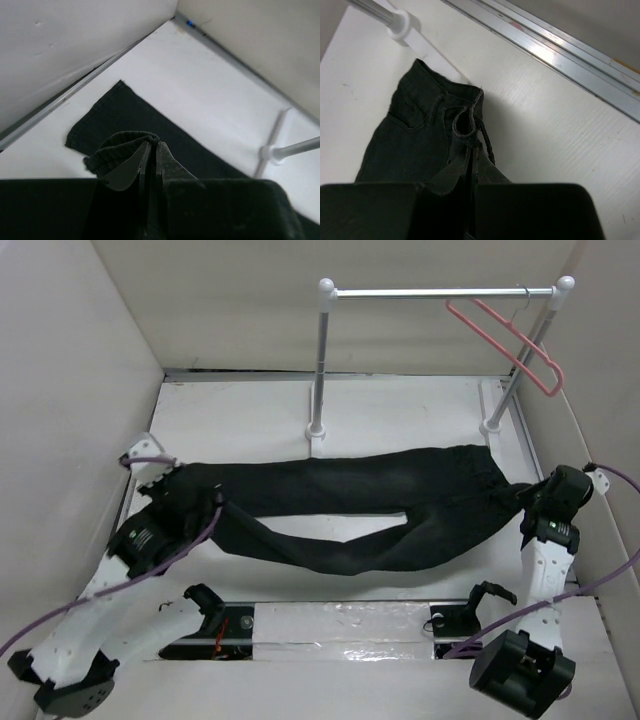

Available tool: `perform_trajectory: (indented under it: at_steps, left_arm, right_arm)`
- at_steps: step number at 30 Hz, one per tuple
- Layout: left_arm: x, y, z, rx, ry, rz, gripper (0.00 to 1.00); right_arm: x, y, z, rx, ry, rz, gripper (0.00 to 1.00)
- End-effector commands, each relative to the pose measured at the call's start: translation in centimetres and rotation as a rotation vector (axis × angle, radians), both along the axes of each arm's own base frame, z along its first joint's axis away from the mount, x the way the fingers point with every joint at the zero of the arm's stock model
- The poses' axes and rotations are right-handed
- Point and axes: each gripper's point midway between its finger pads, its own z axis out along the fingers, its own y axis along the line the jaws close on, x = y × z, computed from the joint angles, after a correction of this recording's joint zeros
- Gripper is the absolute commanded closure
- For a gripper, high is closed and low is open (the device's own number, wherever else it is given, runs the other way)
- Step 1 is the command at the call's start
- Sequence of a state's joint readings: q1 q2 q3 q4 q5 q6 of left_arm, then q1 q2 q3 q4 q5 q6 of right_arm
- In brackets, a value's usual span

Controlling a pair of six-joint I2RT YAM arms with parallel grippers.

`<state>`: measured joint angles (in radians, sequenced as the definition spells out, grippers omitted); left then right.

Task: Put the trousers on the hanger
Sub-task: Fold the trousers at the center of the board.

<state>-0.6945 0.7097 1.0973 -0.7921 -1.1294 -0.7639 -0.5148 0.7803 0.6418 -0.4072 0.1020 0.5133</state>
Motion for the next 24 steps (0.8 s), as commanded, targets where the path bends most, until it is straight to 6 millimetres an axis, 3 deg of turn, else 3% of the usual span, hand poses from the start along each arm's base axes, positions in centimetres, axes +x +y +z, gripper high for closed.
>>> perform_trajectory:
  at_steps: [1,3,5,6,8,9,10,11,13,17,21,22,24]
  left_arm:
    - [0.0,0.6,-0.7,0.016,0.035,0.095,1.00]
    - [0.5,0.9,-0.4,0.068,0.039,0.120,1.00]
    - [1.6,1.6,-2.3,0.128,0.122,0.159,1.00]
    - [1.9,3.3,-3.4,0.125,0.171,0.227,1.00]
    - [4.3,4.0,-6.4,0.106,0.278,0.187,1.00]
    - [4.7,5.2,-6.9,0.067,0.300,0.196,1.00]
    - [4.5,8.2,-7.2,0.006,0.303,0.265,1.00]
    - [5.7,7.8,-6.9,-0.056,0.257,0.181,1.00]
    - [5.4,9.9,-6.9,-0.111,0.232,0.224,1.00]
    - [4.2,13.2,-10.9,-0.182,0.389,0.402,1.00]
    - [3.9,14.3,-11.2,-0.194,0.369,0.445,1.00]
    - [4.2,14.6,-12.1,-0.191,0.411,0.460,1.00]
    - [4.0,15.4,-11.7,-0.175,0.449,0.516,1.00]
  right_arm:
    - [3.1,-0.9,8.4,-0.125,-0.229,-0.007,1.00]
    - [4.2,-0.6,9.6,-0.122,-0.244,0.002,1.00]
    - [5.3,0.3,10.1,-0.107,-0.252,0.019,1.00]
    - [5.8,0.6,10.6,-0.103,-0.258,0.028,1.00]
    - [6.2,1.4,11.0,-0.104,-0.268,0.042,1.00]
    - [6.3,1.8,11.1,-0.103,-0.272,0.049,1.00]
    - [5.9,1.9,11.1,-0.113,-0.280,0.043,1.00]
    - [5.8,2.1,11.0,-0.117,-0.289,0.045,1.00]
    - [5.6,2.1,11.1,-0.128,-0.317,0.042,1.00]
    - [5.8,1.9,9.6,-0.127,-0.299,0.039,1.00]
    - [7.0,1.6,9.5,-0.132,-0.286,0.043,1.00]
    - [7.5,1.4,9.9,-0.140,-0.295,0.041,1.00]
    - [8.7,1.0,10.0,-0.133,-0.276,0.040,1.00]
